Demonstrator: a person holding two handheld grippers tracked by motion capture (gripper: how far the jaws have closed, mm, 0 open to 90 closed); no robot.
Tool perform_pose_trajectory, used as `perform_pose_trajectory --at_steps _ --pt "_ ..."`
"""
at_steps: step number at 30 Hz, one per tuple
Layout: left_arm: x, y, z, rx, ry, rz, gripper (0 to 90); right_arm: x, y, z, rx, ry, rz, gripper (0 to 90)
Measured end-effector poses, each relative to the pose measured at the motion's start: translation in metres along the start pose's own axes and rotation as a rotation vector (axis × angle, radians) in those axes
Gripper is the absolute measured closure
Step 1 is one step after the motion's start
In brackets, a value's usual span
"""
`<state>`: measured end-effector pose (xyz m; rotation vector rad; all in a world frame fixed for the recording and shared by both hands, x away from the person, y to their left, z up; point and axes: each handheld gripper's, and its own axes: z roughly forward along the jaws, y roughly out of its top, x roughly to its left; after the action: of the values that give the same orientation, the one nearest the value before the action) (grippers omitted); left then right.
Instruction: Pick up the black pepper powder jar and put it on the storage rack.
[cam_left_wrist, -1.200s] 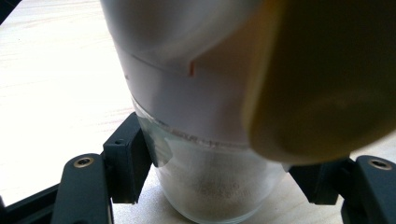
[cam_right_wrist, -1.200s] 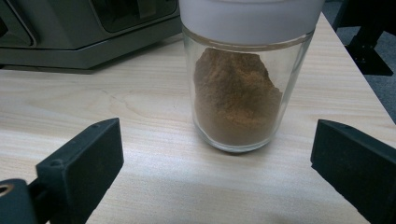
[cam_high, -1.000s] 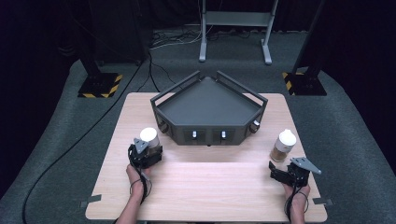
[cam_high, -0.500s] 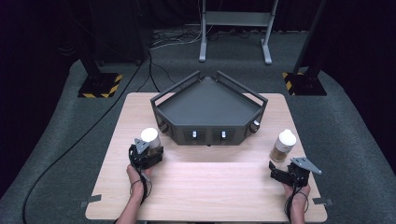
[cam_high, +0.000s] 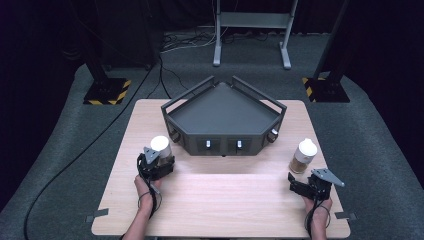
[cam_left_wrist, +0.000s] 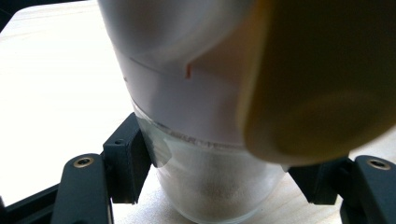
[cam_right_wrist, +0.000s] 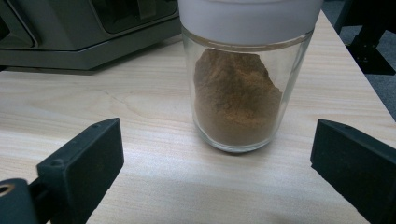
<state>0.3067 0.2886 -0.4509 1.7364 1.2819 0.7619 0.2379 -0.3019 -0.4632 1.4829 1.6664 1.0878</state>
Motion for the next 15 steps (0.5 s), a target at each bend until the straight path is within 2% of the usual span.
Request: perform_pose_trajectory --at_steps 15 --pt "-0.0014 0.0102 -0.006 -0.019 -0.018 0.024 30.5 -0.0003 0.0002 0.0002 0.001 0.001 0.0 1.8"
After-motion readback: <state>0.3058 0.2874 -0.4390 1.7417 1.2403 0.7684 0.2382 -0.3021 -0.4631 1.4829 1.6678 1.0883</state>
